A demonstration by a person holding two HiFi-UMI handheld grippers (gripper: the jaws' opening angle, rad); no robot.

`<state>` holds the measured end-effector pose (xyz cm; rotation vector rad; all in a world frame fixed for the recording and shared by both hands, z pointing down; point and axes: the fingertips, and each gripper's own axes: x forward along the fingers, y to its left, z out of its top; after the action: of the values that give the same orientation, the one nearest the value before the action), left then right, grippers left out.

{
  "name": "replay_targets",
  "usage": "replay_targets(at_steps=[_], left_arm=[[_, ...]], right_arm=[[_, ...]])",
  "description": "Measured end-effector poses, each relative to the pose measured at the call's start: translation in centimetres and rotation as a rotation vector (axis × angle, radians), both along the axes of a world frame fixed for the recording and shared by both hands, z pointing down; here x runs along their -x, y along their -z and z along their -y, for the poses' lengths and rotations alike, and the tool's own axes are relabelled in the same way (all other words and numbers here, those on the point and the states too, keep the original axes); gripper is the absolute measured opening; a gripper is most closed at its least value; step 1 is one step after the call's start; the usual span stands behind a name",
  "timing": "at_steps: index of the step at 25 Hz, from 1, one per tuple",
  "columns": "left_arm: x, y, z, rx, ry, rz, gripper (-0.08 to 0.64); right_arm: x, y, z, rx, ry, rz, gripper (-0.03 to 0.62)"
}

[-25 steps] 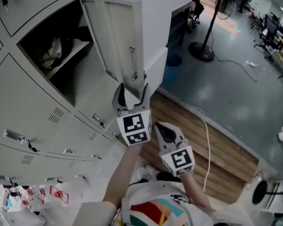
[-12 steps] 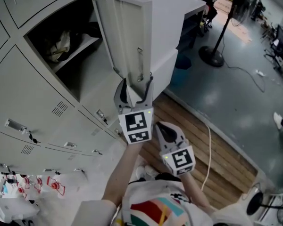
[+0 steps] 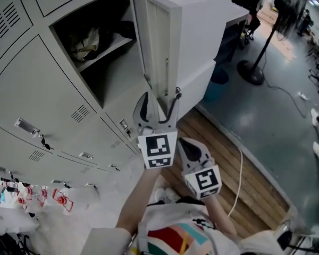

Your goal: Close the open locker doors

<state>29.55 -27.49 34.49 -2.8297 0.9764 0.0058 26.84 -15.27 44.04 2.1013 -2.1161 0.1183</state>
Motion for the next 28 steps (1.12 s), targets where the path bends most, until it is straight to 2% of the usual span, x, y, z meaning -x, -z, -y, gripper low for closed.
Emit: replay_targets(at_steps=[9,11,15,21,23,28], left_arm=[[5.3,0.2,1.2,-0.044,0.064,0.037,0.328],[6.2,0.2,1.4,-0.055,0.076,0.044,0.296],[8.0,-0.2,1.8,-0.065,0.124,0.037,0.159],[10.3,-0.2,3.7,-0.046,0.187,0.027,0.127],[10.9,-0.2,4.3,-0.036,0.204,0.021,0.095],[11.8,-0.2,5.3,-0.027,0.236,0.022,0.089]], right_arm=[[3.8,-0.1,2.1,0.003,0.107,0.004,0.005],[4.6,-0.1,2.5,0.002,0.128,0.003,0.006],[6.0,-0.1,3.1,-0.006,0.167,-0.002,0.005],[6.6,-0.2,3.2,0.003,0.185,-0.008,0.006],[6.5,-0.2,3.3,0.003,0.184,-0.009,0.006],[6.3,-0.3,3.2,0.004,0.183,-0.003,0.005]])
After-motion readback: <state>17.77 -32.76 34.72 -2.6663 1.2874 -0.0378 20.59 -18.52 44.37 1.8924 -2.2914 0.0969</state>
